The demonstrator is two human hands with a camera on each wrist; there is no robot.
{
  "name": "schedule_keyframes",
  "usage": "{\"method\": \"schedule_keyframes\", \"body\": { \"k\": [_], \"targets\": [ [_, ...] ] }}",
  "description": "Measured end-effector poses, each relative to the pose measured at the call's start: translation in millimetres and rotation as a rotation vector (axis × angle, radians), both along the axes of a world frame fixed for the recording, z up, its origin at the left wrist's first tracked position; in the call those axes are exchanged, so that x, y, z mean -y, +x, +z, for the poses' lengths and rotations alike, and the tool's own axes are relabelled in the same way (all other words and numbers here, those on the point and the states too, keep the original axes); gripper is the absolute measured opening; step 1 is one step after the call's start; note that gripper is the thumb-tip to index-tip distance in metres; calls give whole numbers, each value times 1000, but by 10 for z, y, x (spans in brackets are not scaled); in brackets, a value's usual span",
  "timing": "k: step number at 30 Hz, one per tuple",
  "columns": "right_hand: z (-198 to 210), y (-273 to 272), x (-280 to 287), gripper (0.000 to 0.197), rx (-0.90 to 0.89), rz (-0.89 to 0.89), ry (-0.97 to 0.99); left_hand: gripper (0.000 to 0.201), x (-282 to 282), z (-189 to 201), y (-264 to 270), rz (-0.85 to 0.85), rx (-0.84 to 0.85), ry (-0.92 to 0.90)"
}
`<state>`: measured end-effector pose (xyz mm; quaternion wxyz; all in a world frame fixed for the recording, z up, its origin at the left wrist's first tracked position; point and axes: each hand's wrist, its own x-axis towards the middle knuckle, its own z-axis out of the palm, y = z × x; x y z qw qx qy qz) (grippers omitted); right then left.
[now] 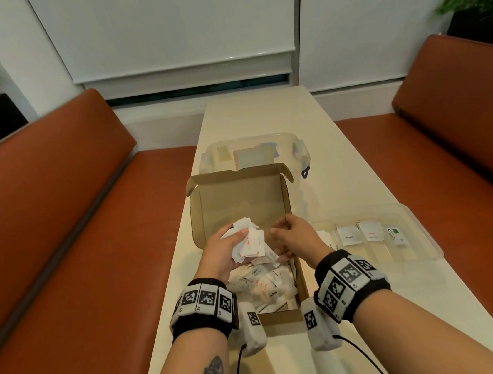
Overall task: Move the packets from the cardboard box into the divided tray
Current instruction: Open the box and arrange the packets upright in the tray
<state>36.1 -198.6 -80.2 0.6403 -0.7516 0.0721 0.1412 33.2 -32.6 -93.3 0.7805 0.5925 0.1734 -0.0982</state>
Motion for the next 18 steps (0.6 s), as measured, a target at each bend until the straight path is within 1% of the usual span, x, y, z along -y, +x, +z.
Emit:
{"method": "schedule_keyframes", "body": {
  "k": [3, 5, 7, 11, 14, 15, 18],
  "targets": [
    [15, 22, -13, 31, 65, 77, 37, 38, 3, 19, -8, -93, -6, -17],
    [43, 28, -38, 28, 85, 124, 68, 36, 13, 15, -13, -119, -8, -26],
    [50, 40, -52, 23, 106, 129, 58, 37, 17, 7, -18, -119, -13, -47],
    [15, 50, -35, 19, 120, 98, 67, 40, 19, -14, -29, -112, -15, -80],
    [-18, 65, -3, 8, 223, 13, -45, 38, 20, -31, -29, -109, -1, -109],
    [-27, 74, 5, 7, 247, -21, -54, 37, 22, -33, -27, -102, 0, -120],
    [-32, 108, 34, 10, 259, -89, 6, 36, 30, -25, -11, -92, 3, -133]
  ]
}}
